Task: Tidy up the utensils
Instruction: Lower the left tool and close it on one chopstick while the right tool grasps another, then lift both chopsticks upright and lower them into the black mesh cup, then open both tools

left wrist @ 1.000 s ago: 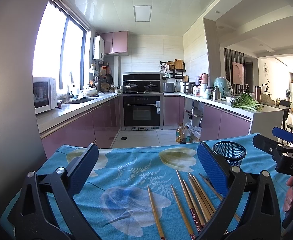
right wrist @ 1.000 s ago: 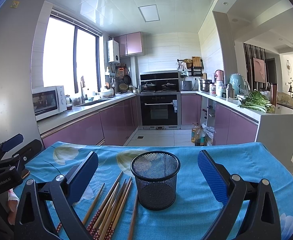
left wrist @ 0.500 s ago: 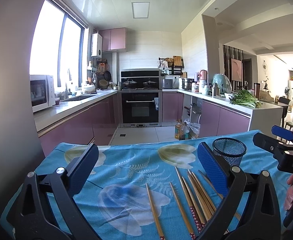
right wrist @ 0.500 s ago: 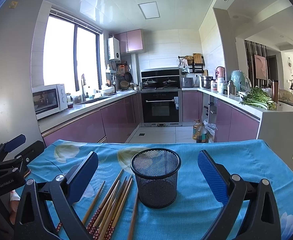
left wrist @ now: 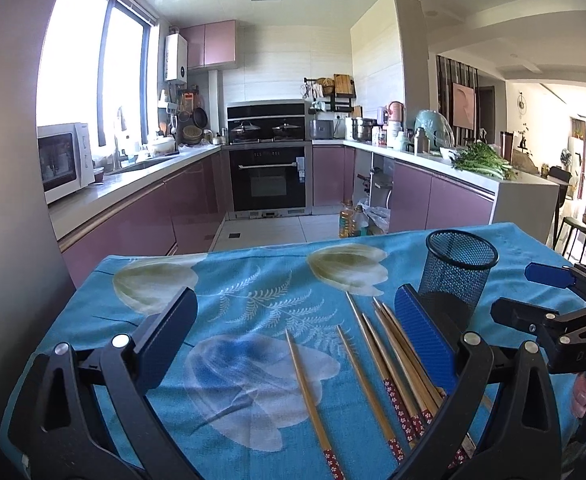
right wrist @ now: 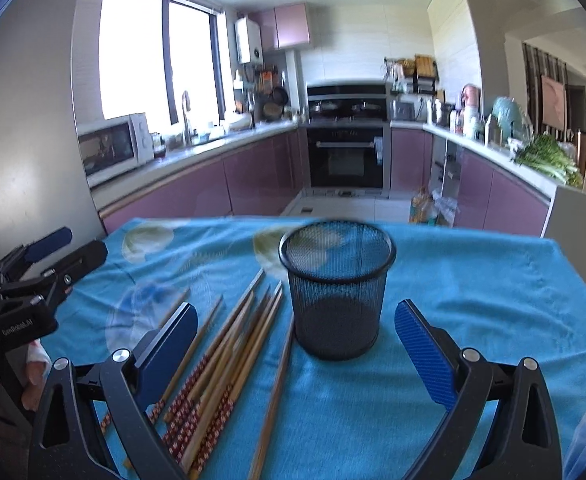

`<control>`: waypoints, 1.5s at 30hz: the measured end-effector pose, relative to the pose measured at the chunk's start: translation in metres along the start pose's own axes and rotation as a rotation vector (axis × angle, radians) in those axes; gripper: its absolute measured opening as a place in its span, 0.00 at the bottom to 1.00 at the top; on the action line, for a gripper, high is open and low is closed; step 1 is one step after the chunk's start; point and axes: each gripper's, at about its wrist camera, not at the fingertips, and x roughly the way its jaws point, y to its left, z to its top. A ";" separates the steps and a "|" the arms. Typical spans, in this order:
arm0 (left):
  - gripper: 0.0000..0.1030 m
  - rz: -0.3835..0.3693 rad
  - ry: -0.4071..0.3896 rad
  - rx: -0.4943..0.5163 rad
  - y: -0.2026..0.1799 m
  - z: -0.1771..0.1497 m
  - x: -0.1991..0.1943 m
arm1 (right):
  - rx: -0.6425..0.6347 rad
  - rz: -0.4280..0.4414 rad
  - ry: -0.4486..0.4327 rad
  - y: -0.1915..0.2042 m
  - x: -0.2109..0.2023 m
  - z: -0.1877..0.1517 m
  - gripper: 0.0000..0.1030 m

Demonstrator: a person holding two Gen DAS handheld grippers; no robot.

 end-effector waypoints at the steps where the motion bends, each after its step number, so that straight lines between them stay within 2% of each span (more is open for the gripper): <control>1: 0.95 -0.010 0.028 0.009 0.000 -0.002 0.005 | 0.000 0.002 0.039 -0.001 0.006 -0.003 0.85; 4: 0.90 -0.051 0.109 0.030 0.000 -0.011 0.019 | 0.002 0.008 0.138 -0.004 0.024 -0.010 0.77; 8: 0.73 -0.093 0.222 0.065 -0.003 -0.028 0.040 | 0.003 0.019 0.218 -0.003 0.040 -0.020 0.69; 15: 0.52 -0.142 0.375 0.066 -0.003 -0.053 0.078 | -0.009 0.032 0.290 0.003 0.056 -0.023 0.58; 16: 0.50 -0.143 0.395 0.066 -0.003 -0.056 0.084 | -0.010 0.033 0.300 0.003 0.059 -0.023 0.54; 18: 0.40 -0.149 0.439 0.063 0.000 -0.059 0.092 | -0.018 0.027 0.316 0.003 0.065 -0.021 0.49; 20: 0.36 -0.163 0.481 0.059 0.000 -0.063 0.102 | -0.023 0.022 0.334 0.004 0.073 -0.020 0.40; 21: 0.34 -0.167 0.498 0.058 0.000 -0.064 0.106 | -0.021 0.022 0.337 0.003 0.075 -0.020 0.40; 24: 0.32 -0.173 0.502 0.062 -0.003 -0.063 0.110 | -0.024 0.013 0.335 0.004 0.080 -0.018 0.36; 27: 0.28 -0.176 0.506 0.054 -0.006 -0.061 0.115 | -0.010 0.020 0.337 0.002 0.081 -0.017 0.27; 28: 0.27 -0.172 0.506 0.051 -0.007 -0.061 0.115 | -0.007 0.023 0.338 0.002 0.082 -0.017 0.21; 30: 0.18 -0.161 0.504 0.045 -0.009 -0.060 0.115 | 0.014 0.048 0.343 0.001 0.082 -0.017 0.08; 31: 0.16 -0.159 0.504 0.039 -0.009 -0.059 0.114 | 0.025 0.055 0.344 0.000 0.082 -0.017 0.06; 32: 0.13 -0.161 0.504 0.029 -0.008 -0.059 0.113 | 0.028 0.055 0.343 0.000 0.082 -0.017 0.06; 40: 0.07 -0.169 0.481 -0.010 -0.001 -0.050 0.102 | 0.075 0.134 0.309 -0.005 0.064 -0.011 0.06; 45: 0.07 -0.243 0.428 -0.029 0.005 -0.027 0.079 | 0.083 0.191 0.234 -0.009 0.037 0.002 0.06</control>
